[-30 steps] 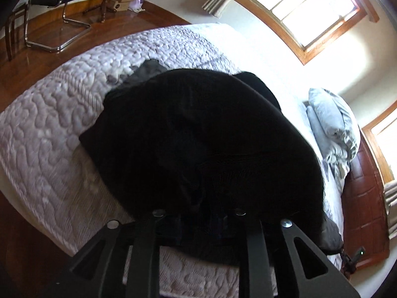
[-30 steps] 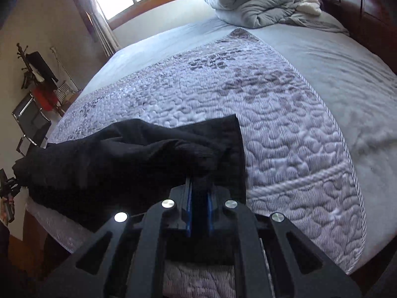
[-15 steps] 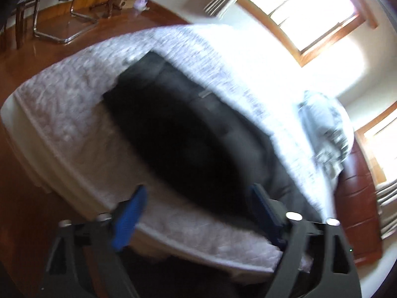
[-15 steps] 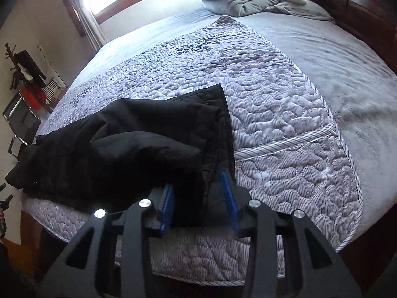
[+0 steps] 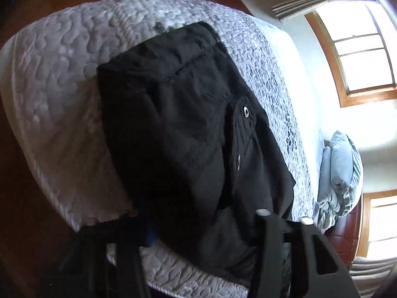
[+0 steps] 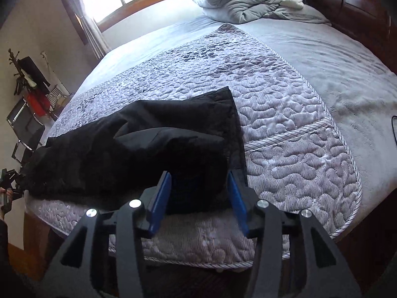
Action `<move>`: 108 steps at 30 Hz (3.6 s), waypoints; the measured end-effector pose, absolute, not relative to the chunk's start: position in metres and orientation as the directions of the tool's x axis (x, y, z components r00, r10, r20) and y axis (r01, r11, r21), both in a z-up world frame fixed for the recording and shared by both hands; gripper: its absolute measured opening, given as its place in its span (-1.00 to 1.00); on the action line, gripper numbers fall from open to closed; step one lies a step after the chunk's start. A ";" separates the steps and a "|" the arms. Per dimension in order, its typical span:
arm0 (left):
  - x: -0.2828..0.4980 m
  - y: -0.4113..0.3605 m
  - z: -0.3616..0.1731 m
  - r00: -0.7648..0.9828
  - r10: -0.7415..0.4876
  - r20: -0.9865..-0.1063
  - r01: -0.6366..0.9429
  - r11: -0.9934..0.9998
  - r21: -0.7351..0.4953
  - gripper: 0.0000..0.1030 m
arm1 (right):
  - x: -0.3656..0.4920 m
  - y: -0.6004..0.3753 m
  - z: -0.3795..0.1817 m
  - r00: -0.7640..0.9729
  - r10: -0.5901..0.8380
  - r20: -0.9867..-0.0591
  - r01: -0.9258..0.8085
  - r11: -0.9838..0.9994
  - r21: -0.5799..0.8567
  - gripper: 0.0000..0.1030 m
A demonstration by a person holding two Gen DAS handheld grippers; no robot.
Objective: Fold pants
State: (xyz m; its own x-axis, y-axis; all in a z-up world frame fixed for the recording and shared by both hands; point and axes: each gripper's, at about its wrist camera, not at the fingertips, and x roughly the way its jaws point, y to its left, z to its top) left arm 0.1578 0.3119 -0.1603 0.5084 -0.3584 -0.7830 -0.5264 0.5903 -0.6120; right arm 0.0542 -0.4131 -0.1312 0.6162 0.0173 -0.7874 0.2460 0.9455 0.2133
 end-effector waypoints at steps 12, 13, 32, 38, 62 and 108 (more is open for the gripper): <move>0.148 0.273 -0.111 0.648 -0.210 -0.733 -0.230 0.863 -0.451 -0.77 | 0.058 -0.408 -0.133 0.618 0.006 -0.786 0.266 0.939 0.216 0.02; 0.149 0.278 -0.132 0.589 -0.198 -0.783 -0.283 0.857 -0.430 -0.70 | 0.057 -0.410 -0.132 0.622 0.002 -0.783 0.282 0.933 0.226 0.02; 0.083 0.291 -0.171 0.608 -0.227 -0.761 -0.454 0.687 -0.568 0.02 | 0.047 -0.416 -0.140 0.669 0.236 -0.705 0.442 0.636 0.632 0.35; 0.100 0.269 -0.173 0.582 -0.192 -0.790 -0.476 0.707 -0.523 0.29 | 0.078 -0.428 -0.166 0.678 0.264 -0.686 0.478 0.551 0.684 -0.67; 0.132 0.214 -0.167 0.463 -0.086 -0.882 -0.363 0.890 -0.277 0.54 | 0.047 -0.431 -0.180 0.599 0.219 -0.770 0.456 0.697 0.553 -0.03; 0.117 0.307 -0.207 0.626 -0.367 -0.688 -0.515 0.468 -0.719 -0.12 | 0.078 -0.448 -0.217 0.660 0.349 -0.665 0.515 0.434 0.739 0.13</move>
State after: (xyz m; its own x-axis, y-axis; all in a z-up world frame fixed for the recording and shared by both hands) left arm 0.1174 0.3065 -0.2068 0.6264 -0.3670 -0.6877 -0.5146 0.4678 -0.7185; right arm 0.0780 -0.4481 -0.2175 0.6600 0.3490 -0.6653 0.5151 0.4345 0.7389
